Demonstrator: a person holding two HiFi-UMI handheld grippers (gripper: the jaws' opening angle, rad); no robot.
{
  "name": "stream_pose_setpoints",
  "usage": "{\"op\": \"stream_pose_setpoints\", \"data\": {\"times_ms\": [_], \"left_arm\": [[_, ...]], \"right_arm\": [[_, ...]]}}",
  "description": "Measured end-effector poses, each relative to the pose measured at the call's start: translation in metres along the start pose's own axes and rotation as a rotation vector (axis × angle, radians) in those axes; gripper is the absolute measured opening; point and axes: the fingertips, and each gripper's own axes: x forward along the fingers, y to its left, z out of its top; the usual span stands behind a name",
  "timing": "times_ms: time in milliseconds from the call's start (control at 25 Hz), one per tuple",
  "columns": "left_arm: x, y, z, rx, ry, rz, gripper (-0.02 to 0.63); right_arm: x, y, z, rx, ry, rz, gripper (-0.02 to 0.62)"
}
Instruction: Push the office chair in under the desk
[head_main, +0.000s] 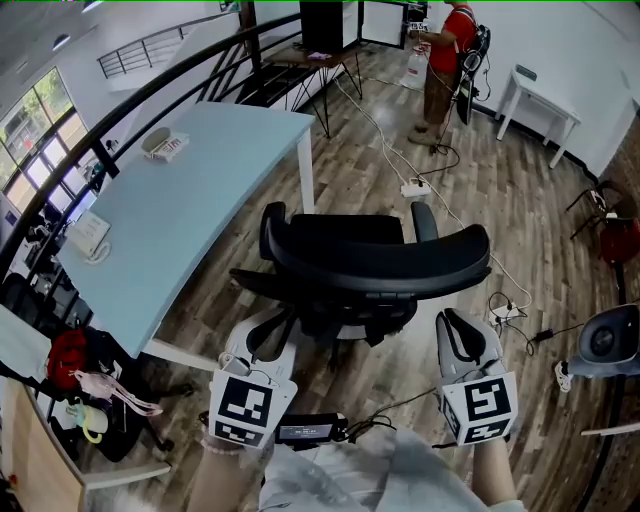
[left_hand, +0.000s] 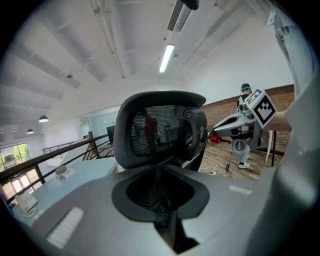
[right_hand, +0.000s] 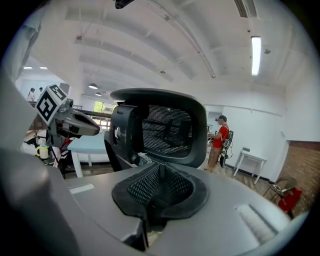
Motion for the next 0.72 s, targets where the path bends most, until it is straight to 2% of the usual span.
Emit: {"op": "stream_pose_setpoints", "data": {"times_ms": [80,200,280,400,560,720], "left_arm": [[0.002,0.004,-0.001,0.015,0.012,0.014,0.007],[0.004,0.011,-0.003,0.062,0.031,0.041,0.01],[0.005,0.014,-0.004,0.078,0.04,0.035,0.063],[0.007,0.02,-0.003,0.1,0.045,0.033,0.127],[0.009,0.029,-0.006,0.168,0.08,0.031,0.144],[0.011,0.038,-0.01,0.233,0.114,0.022,0.161]], "right_arm": [[0.002,-0.001,0.0,-0.005,-0.001,0.011,0.034],[0.005,0.0,0.0,-0.019,-0.004,0.036,0.105],[0.007,-0.001,-0.001,-0.04,0.001,0.042,0.137],[0.01,-0.004,-0.002,-0.077,0.014,0.046,0.161],[0.015,-0.011,-0.001,-0.094,0.022,0.053,0.181],[0.019,-0.024,-0.002,-0.184,0.045,0.035,0.212]]}}
